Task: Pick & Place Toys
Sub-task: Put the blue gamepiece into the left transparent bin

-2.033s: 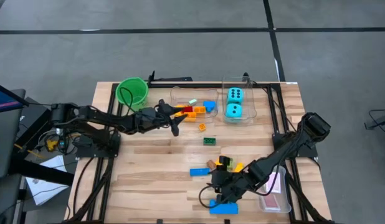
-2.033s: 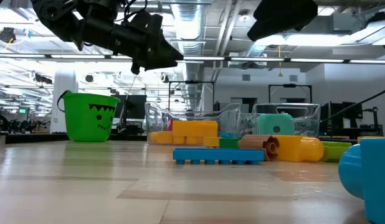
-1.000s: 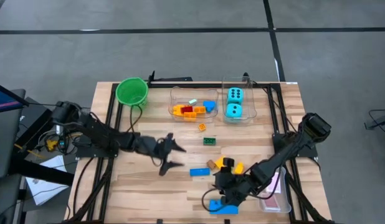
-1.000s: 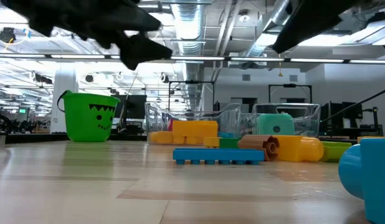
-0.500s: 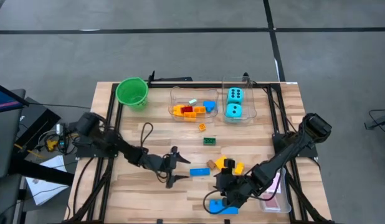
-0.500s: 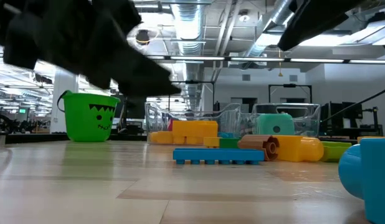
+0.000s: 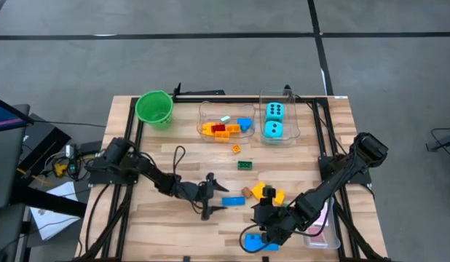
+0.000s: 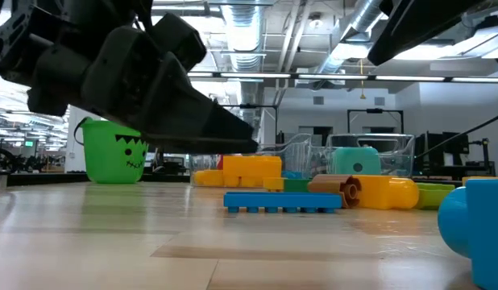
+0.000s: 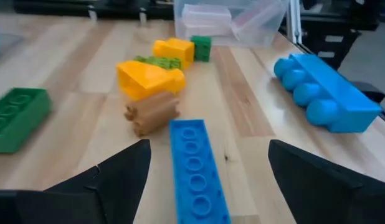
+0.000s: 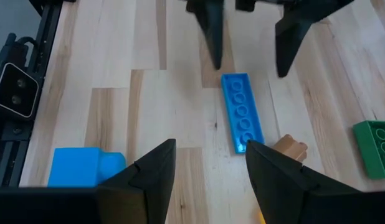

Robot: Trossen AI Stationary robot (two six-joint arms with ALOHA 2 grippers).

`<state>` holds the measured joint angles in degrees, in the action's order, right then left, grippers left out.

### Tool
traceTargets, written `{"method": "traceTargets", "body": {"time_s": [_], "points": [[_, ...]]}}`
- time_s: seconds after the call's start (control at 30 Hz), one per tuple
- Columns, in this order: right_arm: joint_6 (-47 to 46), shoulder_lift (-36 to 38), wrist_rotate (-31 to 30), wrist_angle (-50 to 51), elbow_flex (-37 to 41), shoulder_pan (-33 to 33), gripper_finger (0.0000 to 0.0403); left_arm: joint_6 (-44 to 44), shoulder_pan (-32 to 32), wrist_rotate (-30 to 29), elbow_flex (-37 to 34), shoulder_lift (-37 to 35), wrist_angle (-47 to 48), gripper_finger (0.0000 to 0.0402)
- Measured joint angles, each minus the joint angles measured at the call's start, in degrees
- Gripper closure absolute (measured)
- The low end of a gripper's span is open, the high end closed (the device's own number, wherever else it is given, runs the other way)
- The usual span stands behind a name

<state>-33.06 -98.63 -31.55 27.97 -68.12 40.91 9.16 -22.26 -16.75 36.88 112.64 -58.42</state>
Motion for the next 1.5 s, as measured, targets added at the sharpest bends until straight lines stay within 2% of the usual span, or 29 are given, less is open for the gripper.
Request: {"method": "traceTargets", "body": {"time_s": [0.23, 0.73, 1.37, 1.5], "points": [[0.0, 0.0, 0.01, 0.01, 0.0, 0.0, 0.0217, -0.23, 0.13, 0.59, 3.34, 3.39, 3.67, 0.0076], [0.0, 0.0, 0.02, 0.04, 0.0, 0.01, 0.0217, -0.32, 0.17, 0.52, 3.74, 3.49, 8.51, 0.0076], [0.0, 0.0, 0.02, 0.06, -0.02, 0.0, 0.0217, -0.33, 0.28, 0.53, 3.72, 3.49, 11.29, 0.0112], [0.0, 0.0, 0.04, 0.06, -0.02, 0.0, 0.0217, -0.47, 0.44, 2.02, 3.74, 3.34, 13.04, 0.0123]]}}
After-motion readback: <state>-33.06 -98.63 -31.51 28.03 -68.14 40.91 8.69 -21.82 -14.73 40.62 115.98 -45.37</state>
